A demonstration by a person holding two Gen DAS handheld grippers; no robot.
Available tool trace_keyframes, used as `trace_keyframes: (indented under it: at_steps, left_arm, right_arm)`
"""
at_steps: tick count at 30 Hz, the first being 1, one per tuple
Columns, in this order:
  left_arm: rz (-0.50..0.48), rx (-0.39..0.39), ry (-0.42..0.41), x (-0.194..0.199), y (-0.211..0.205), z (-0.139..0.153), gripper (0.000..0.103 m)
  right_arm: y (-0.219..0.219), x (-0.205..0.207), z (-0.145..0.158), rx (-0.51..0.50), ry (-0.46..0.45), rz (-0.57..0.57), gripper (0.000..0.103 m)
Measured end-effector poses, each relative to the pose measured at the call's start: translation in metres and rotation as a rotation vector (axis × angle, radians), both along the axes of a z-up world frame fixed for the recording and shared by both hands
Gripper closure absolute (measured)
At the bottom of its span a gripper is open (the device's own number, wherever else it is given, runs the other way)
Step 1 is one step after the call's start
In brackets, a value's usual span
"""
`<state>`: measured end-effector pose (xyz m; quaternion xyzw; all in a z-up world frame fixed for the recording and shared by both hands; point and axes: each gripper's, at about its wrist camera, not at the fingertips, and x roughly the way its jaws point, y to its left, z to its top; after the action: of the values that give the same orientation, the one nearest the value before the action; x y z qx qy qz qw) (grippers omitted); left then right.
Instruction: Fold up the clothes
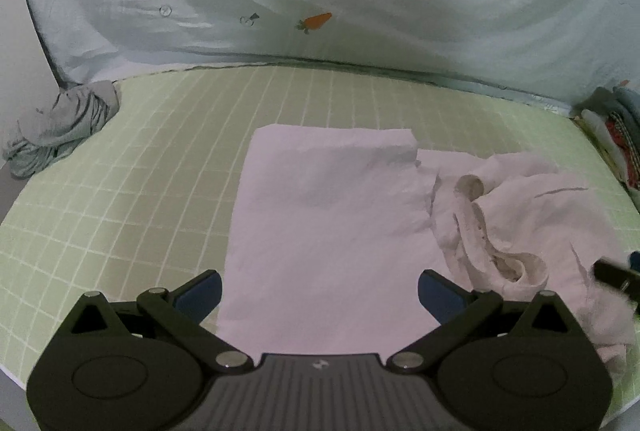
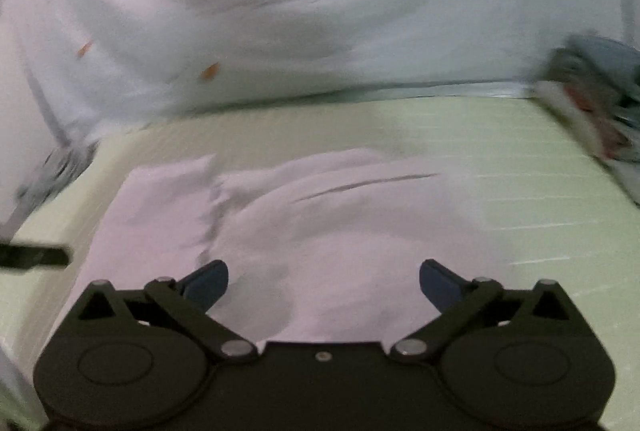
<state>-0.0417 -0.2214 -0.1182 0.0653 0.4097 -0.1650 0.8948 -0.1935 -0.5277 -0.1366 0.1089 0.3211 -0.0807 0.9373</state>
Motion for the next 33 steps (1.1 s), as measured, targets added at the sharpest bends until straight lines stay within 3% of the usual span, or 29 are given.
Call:
trace_keyframes:
  at_steps: [7,15,17,19,20,24,26,33]
  left_arm:
    - [-0.015,0.038,-0.008,-0.012,-0.02,0.005,0.0]
    - [-0.018,0.091,-0.01,-0.025,-0.04,0.014,0.0]
    - [-0.001,0.095,-0.004,-0.028,-0.042,0.014,0.0]
    - [0.015,0.097,0.002,-0.031,-0.043,0.014,0.0]
    - [0.023,0.097,0.005,-0.032,-0.043,0.014,0.0]
    - [0.038,0.097,0.018,-0.034,-0.038,0.008,0.0]
    - [0.048,0.099,0.025,-0.03,-0.032,0.005,0.0]
    - [0.092,0.05,0.042,-0.008,0.004,0.005,0.0]
  right_arm:
    - [-0.08,0.002,-0.044,0.175,0.088,-0.2,0.0]
    - [-0.109,0.017,-0.074,0.374,0.129,-0.142,0.004]
    - [-0.11,0.016,-0.075,0.409,0.114,-0.119,0.022]
    - [-0.113,0.018,-0.077,0.455,0.115,-0.105,0.032]
    - [-0.113,0.018,-0.076,0.467,0.114,-0.112,0.046]
    - [-0.112,0.012,-0.067,0.48,0.091,-0.127,0.082]
    - [-0.104,0.01,-0.052,0.462,0.056,-0.127,0.088]
    - [-0.037,0.022,0.026,0.334,-0.074,-0.031,0.09]
